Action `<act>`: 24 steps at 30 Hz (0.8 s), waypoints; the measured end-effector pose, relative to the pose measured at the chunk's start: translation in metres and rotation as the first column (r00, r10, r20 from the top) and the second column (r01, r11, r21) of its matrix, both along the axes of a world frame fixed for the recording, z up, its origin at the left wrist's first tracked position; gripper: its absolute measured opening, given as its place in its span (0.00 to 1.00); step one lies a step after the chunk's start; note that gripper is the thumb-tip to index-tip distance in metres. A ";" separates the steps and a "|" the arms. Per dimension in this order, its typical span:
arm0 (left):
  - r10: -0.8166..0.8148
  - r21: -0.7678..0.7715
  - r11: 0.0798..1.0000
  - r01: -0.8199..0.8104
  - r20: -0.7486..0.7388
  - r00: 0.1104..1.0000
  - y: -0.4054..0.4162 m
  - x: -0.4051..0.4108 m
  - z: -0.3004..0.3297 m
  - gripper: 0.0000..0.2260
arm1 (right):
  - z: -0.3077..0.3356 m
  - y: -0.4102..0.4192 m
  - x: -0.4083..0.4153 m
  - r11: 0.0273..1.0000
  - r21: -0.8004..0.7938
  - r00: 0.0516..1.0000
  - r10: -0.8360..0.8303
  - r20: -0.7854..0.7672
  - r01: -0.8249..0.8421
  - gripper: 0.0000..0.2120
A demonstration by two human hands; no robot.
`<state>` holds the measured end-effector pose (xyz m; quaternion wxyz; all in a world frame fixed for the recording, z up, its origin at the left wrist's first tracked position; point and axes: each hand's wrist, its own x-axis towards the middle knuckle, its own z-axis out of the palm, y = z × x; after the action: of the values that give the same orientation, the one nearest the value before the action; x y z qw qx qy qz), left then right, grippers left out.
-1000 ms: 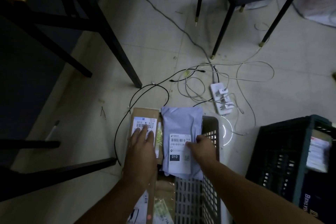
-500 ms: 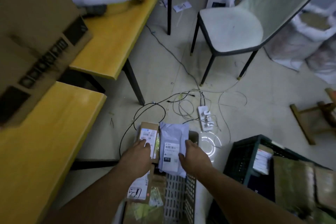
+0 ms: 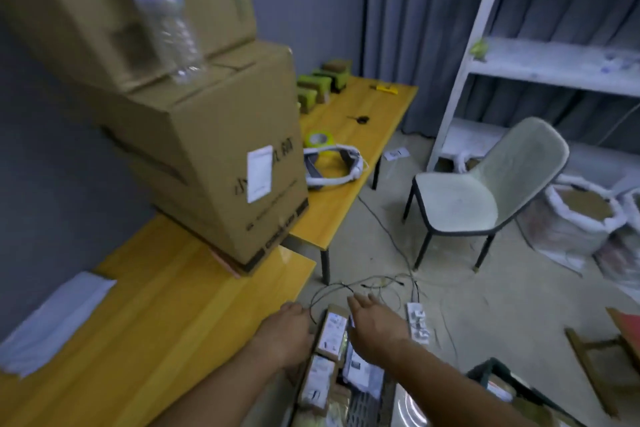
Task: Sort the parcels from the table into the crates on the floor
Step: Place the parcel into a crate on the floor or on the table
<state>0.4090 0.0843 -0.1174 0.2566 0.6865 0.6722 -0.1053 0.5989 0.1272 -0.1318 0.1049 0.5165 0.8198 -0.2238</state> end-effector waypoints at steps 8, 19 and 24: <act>0.200 0.171 0.967 -0.187 -0.061 0.978 -0.078 -0.114 0.087 0.27 | 0.093 -0.039 -0.139 0.944 0.076 0.947 0.321 0.003 -0.320 0.25; 0.506 0.155 0.860 -0.487 -0.128 0.853 -0.192 -0.314 0.080 0.26 | 0.117 -0.100 -0.340 0.821 0.016 0.821 0.570 0.037 -0.570 0.24; 0.592 0.042 0.805 -0.591 -0.098 0.800 -0.217 -0.405 0.040 0.27 | 0.100 -0.118 -0.417 0.804 0.016 0.804 0.593 0.030 -0.594 0.25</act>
<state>0.0039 -0.1331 -0.0774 0.2374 0.4371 0.8659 -0.0534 0.1816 0.0094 -0.0317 0.1727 0.2382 0.9416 -0.1636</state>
